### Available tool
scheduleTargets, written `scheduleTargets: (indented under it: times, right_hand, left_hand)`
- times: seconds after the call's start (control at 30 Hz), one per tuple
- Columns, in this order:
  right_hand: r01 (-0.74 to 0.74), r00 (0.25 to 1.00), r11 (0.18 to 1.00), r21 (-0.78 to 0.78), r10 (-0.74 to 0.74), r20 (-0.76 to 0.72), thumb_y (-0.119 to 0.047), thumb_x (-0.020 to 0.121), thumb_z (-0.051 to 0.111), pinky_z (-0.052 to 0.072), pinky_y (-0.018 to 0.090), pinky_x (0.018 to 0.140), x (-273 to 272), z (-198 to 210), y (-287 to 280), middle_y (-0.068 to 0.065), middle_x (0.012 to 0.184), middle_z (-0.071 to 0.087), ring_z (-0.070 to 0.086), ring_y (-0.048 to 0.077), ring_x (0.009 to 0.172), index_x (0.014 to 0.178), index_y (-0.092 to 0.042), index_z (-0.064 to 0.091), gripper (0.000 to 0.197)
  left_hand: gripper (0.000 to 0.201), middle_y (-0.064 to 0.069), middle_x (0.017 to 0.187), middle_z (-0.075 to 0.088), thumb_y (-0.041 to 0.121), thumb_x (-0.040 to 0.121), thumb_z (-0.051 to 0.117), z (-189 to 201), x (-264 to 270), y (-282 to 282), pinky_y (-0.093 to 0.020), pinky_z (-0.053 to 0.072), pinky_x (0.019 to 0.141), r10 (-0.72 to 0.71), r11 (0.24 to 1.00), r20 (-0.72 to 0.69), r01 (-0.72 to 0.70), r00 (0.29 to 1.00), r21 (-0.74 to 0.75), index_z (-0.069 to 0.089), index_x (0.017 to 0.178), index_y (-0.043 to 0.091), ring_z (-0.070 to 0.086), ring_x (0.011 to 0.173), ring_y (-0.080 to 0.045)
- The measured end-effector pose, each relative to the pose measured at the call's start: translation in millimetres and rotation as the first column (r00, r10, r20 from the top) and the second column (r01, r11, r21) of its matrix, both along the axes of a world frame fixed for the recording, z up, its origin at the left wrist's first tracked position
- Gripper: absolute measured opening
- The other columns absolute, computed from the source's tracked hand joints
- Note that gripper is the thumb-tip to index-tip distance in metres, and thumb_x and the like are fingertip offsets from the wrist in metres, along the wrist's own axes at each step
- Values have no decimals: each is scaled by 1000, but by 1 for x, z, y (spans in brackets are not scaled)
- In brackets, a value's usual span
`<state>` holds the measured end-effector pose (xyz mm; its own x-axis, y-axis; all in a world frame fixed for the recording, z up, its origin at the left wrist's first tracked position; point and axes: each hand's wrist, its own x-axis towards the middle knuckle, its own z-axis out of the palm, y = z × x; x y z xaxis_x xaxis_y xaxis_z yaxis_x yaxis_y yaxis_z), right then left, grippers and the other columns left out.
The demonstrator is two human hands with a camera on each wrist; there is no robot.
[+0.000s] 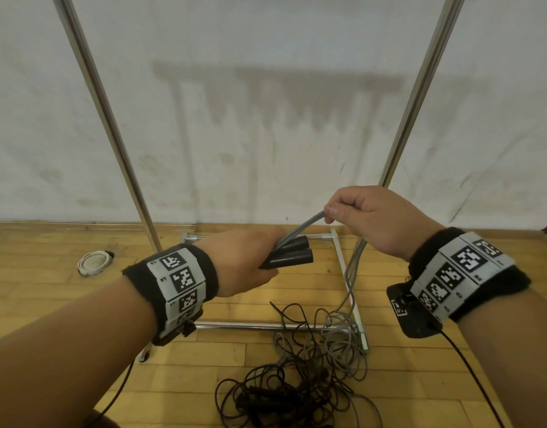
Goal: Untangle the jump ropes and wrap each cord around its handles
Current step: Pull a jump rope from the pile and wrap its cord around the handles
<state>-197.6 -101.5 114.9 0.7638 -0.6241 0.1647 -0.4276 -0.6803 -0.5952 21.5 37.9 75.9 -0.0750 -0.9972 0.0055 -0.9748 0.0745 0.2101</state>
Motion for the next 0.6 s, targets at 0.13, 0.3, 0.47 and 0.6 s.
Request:
scheduleTargets:
  times: [0.13, 0.3, 0.47, 0.6]
  right_hand:
    - [-1, 1000, 1000, 2, 1, 3, -39, 102, 51, 38, 23, 58, -1, 2, 1, -16, 54, 50, 46, 0, 52, 87, -34, 71, 26]
    - [-5, 1000, 1000, -1, 5, 10, -37, 103, 53, 37, 13, 52, 1, 4, 4, -17, 53, 50, 46, 0, 52, 86, -32, 71, 25]
    - [20, 997, 999, 29, -22, 69, -38, 102, 53, 36, 12, 50, 2, 7, 3, -14, 51, 48, 45, 1, 48, 87, -29, 72, 27]
    - [47, 998, 989, 139, -53, 39, -43, 105, 47, 36, 28, 54, 16, -11, 8, -7, 59, 46, 40, 7, 49, 88, -22, 69, 35]
  left_hand:
    - [47, 21, 83, 54, 45, 98, 69, 4, -4, 2, -13, 31, 53, -27, 1000, -50, 28, 998, 7, 30, 91, 71, 52, 70, 7]
    - [23, 28, 86, 63, 79, 85, 62, 7, -5, 6, -9, 43, 59, -8, 1000, -243, 14, 970, 25, 43, 93, 69, 55, 84, 21]
    - [55, 16, 86, 64, 95, 65, 42, 13, -9, 5, -15, 40, 61, -21, 1000, -217, 23, 976, 8, 46, 95, 49, 60, 75, 3]
    - [31, 13, 71, 60, 73, 84, 55, 17, -9, 0, -7, 42, 55, 31, 980, -267, -82, 963, -182, 42, 85, 45, 59, 70, 11]
